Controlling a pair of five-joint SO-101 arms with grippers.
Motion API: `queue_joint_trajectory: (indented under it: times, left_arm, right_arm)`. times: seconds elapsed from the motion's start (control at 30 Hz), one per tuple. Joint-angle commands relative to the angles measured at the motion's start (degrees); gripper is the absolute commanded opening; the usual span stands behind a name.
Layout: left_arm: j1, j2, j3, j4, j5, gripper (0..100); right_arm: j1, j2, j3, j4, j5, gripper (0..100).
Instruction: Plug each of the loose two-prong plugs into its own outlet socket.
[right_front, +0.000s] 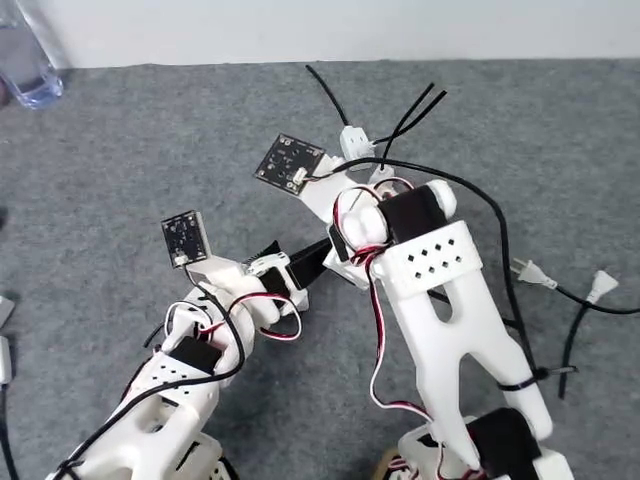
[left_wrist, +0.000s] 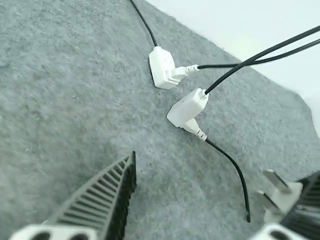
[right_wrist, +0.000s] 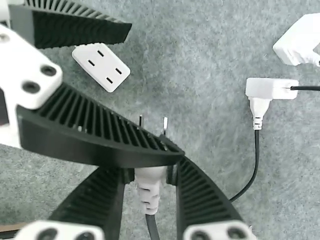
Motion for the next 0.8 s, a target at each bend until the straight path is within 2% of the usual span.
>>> queue_joint_trajectory:
  times: [0.0,0.4,0.77]
  left_arm:
    - [-0.26,0.7,1.27,0.53,-0.26,46]
    - [-0.18,0.7,1.27,0.53,-0.26,46]
    - [-0.09,0.7,1.27,0.53,-0.26,46]
  right_arm:
    - [1.01,-6.11,-6.24,0.22,-0.7,0.7]
    - [1.1,-6.64,-8.0,0.22,-3.69,0.7]
    - [1.1,-10.68,-7.12,0.75,-3.43,0.7]
